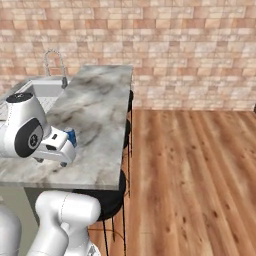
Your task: Four empty soda cans are scattered around the kitchen. Gather all the cans and cluster them next to the stove for recycling.
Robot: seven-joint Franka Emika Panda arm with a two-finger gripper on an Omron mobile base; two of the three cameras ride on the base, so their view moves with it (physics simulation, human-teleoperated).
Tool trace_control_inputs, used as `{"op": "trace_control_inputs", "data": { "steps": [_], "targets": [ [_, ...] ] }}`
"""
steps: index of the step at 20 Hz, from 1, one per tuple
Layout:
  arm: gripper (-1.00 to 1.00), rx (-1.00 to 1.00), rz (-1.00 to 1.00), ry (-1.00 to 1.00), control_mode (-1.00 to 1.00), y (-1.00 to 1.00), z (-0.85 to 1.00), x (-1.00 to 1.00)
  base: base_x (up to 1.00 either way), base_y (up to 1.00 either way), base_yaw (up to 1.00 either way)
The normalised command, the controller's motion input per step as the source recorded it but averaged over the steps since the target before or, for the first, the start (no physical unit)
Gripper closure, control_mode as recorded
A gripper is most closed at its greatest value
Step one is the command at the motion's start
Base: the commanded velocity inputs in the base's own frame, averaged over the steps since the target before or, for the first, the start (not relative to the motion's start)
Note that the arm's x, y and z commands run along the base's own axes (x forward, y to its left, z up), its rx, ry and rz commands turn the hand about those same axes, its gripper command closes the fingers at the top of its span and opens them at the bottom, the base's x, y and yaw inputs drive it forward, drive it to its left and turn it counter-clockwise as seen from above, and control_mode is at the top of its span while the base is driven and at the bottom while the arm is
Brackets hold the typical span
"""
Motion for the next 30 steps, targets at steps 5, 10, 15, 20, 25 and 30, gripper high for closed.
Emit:
{"op": "trace_control_inputs", "data": {
  "steps": [5, 10, 15, 20, 25, 30],
  "targets": [
    [-1.0, 0.0, 0.0, 0.0, 1.0, 0.0, 0.0, 0.0, 0.49, 0.08, 0.07],
    [-1.0, 0.0, 0.0, 0.0, 1.0, 0.0, 0.0, 0.0, 0.54, 0.43, 0.0],
    [-1.0, 0.0, 0.0, 0.0, 1.0, 0.0, 0.0, 0.0, 0.36, 0.6, 0.0],
    [-1.0, 0.0, 0.0, 0.0, 1.0, 0.0, 0.0, 0.0, 0.32, 0.59, 0.0],
    [-1.0, 0.0, 0.0, 0.0, -1.0, 0.33, 0.0, 0.22, 0.13, 0.2, 0.0],
    [-1.0, 0.0, 0.04, 0.04, -1.0, 0.55, 0.01, 0.61, 0.0, 0.0, 0.0]
  ]
}}
